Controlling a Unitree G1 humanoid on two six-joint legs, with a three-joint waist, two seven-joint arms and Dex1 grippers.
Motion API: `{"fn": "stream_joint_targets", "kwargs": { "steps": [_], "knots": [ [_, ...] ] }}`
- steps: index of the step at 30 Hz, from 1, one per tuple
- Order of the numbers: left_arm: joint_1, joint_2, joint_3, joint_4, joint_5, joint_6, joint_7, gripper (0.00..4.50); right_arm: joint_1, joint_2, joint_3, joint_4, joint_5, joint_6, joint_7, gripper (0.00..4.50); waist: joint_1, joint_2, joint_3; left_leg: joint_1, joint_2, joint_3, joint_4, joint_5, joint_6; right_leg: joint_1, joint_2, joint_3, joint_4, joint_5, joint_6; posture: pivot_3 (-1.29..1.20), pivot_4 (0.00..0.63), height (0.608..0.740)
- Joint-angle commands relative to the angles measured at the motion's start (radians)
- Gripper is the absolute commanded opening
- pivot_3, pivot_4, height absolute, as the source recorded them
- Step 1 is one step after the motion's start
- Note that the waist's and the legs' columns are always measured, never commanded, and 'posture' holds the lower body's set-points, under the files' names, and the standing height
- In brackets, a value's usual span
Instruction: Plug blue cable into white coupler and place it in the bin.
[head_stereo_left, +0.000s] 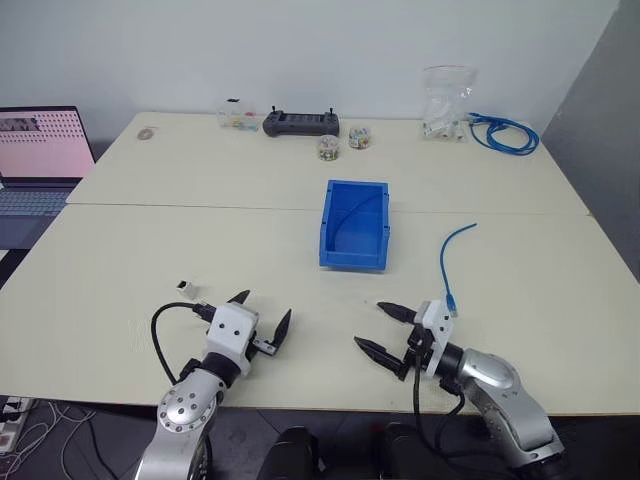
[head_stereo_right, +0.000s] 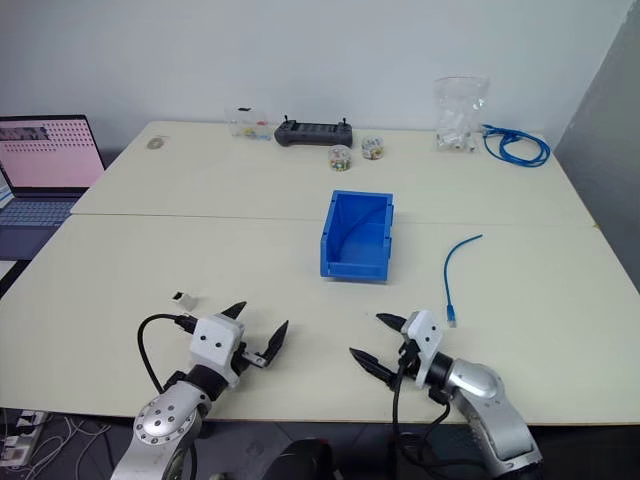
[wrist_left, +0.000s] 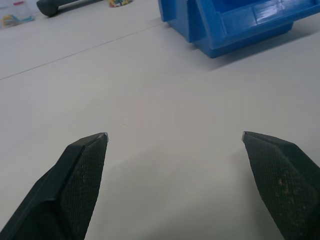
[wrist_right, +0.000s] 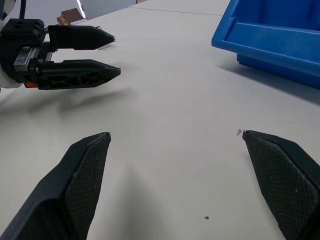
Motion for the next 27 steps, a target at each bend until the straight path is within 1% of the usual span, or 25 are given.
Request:
{"fn": "stream_joint_targets", "kwargs": {
  "steps": [1, 12, 17, 20, 23, 27],
  "knots": [
    [-0.003, 0.000, -0.004, -0.033, -0.028, -0.012, -0.022, 4.50, 0.005, 0.010, 0.009, -0.052, -0.007, -0.010, -0.011, 4.49, 0.000, 0.000, 0.000, 0.000, 0.000, 0.000, 0.000, 0.000, 0.000, 0.000, 0.000, 0.000, 0.000, 0.000, 0.000, 0.00, 0.150, 0.740],
    [-0.023, -0.001, 0.009, -0.045, -0.029, 0.042, -0.011, 4.50, -0.009, 0.012, 0.015, -0.050, -0.010, -0.007, -0.014, 4.49, 0.000, 0.000, 0.000, 0.000, 0.000, 0.000, 0.000, 0.000, 0.000, 0.000, 0.000, 0.000, 0.000, 0.000, 0.000, 0.00, 0.150, 0.740],
    [-0.028, 0.006, 0.020, -0.037, -0.041, 0.019, -0.025, 4.50, -0.022, 0.018, 0.017, -0.038, -0.014, -0.016, -0.016, 4.49, 0.000, 0.000, 0.000, 0.000, 0.000, 0.000, 0.000, 0.000, 0.000, 0.000, 0.000, 0.000, 0.000, 0.000, 0.000, 0.00, 0.150, 0.740],
    [-0.027, 0.015, 0.026, -0.030, -0.052, -0.010, -0.044, 4.50, -0.025, 0.020, 0.015, -0.039, -0.016, -0.018, -0.017, 4.49, 0.000, 0.000, 0.000, 0.000, 0.000, 0.000, 0.000, 0.000, 0.000, 0.000, 0.000, 0.000, 0.000, 0.000, 0.000, 0.00, 0.150, 0.740],
    [-0.038, 0.048, 0.016, -0.055, -0.103, -0.040, -0.131, 4.50, -0.035, 0.011, 0.000, -0.065, -0.011, -0.006, -0.016, 4.49, 0.000, 0.000, 0.000, 0.000, 0.000, 0.000, 0.000, 0.000, 0.000, 0.000, 0.000, 0.000, 0.000, 0.000, 0.000, 0.00, 0.150, 0.740],
    [-0.080, 0.055, -0.006, -0.083, -0.118, -0.034, -0.157, 4.50, -0.050, -0.017, -0.049, -0.125, 0.043, 0.057, -0.011, 4.49, 0.000, 0.000, 0.000, 0.000, 0.000, 0.000, 0.000, 0.000, 0.000, 0.000, 0.000, 0.000, 0.000, 0.000, 0.000, 0.00, 0.150, 0.740]
  ]
}}
